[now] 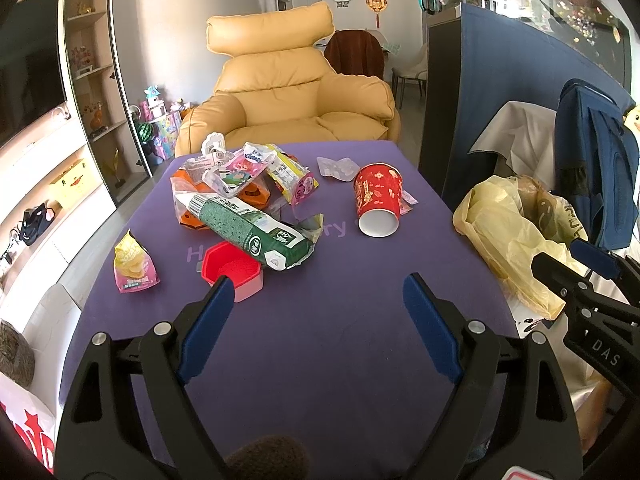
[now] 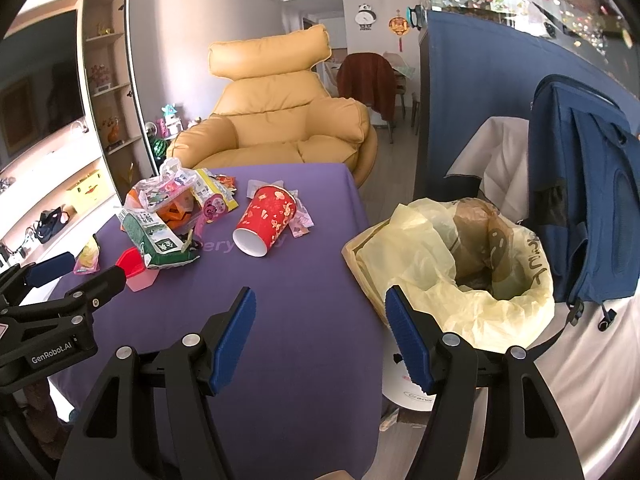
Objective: Collect trash
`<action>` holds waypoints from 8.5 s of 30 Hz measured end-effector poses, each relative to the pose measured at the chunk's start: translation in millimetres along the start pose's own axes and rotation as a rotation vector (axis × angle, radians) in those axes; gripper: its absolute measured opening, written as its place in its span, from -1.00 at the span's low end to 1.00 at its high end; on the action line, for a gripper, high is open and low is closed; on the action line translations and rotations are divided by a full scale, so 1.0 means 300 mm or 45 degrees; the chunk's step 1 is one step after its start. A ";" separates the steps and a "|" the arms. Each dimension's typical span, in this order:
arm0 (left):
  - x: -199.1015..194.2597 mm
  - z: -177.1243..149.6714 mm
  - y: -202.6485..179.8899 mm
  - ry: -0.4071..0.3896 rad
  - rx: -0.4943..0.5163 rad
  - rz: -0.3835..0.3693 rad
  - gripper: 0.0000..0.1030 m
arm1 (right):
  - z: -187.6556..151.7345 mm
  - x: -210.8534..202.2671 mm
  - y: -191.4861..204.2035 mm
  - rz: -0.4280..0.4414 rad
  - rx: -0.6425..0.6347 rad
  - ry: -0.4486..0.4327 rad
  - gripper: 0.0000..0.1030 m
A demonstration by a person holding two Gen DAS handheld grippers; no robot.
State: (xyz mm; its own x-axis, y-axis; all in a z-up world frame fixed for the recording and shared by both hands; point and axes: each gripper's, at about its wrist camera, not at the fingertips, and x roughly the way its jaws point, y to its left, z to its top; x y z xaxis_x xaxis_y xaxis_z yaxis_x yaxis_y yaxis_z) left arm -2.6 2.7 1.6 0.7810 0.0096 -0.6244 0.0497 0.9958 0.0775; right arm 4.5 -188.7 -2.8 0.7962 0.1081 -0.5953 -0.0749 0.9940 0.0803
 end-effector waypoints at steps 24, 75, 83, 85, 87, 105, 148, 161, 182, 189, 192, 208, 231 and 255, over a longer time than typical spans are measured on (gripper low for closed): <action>-0.011 0.003 -0.013 0.004 0.005 -0.004 0.59 | -0.002 -0.007 -0.006 -0.002 0.010 -0.001 0.23; 0.428 -0.043 0.852 0.210 -0.651 0.059 0.67 | 0.021 0.379 0.269 0.129 -0.127 0.215 0.23; 0.481 -0.044 0.868 0.207 -0.669 0.054 0.67 | 0.095 0.414 0.344 0.236 -0.223 0.175 0.23; 0.480 -0.045 0.878 0.207 -0.690 0.034 0.67 | 0.132 0.422 0.385 0.318 -0.286 0.160 0.23; 0.481 -0.044 0.887 0.224 -0.698 0.004 0.67 | 0.169 0.434 0.431 0.378 -0.341 0.155 0.23; 0.419 0.007 0.847 0.116 -0.617 -0.091 -0.86 | 0.263 0.521 0.658 0.648 -0.570 0.261 0.23; 0.229 0.240 0.574 -0.109 -0.421 -0.382 -0.86 | 0.474 0.278 0.363 0.582 -0.327 0.088 -0.02; 0.331 0.404 0.105 -0.035 -0.178 -0.708 -0.86 | 0.426 0.141 -0.123 0.244 -0.098 0.003 -0.04; 0.666 0.428 -0.746 0.282 0.129 -1.148 -0.02 | 0.280 0.047 -0.725 -0.263 0.188 -0.026 -0.04; 0.648 0.423 -0.622 0.278 0.078 -1.050 0.01 | 0.252 0.160 -0.687 -0.196 0.171 0.081 -0.04; 0.618 0.417 -0.554 0.254 0.064 -1.025 0.01 | 0.238 0.257 -0.656 -0.173 0.151 0.223 -0.04; 0.517 0.291 -0.141 0.118 0.014 -0.834 0.07 | 0.224 0.303 -0.546 -0.150 0.081 0.220 0.18; 0.518 0.181 0.411 0.050 -0.342 -0.515 0.07 | 0.180 0.492 0.001 0.240 -0.061 0.276 0.18; 0.650 0.193 0.349 0.251 -0.009 -0.488 0.07 | 0.084 0.557 0.097 0.298 -0.062 0.328 0.18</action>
State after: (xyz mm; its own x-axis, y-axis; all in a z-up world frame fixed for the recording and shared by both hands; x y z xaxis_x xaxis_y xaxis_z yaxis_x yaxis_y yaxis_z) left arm 190.9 103.6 -66.9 0.5732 -0.3445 -0.7435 0.3082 0.9313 -0.1940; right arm 150.4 -142.2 -79.8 0.5771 0.3281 -0.7479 -0.2711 0.9408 0.2036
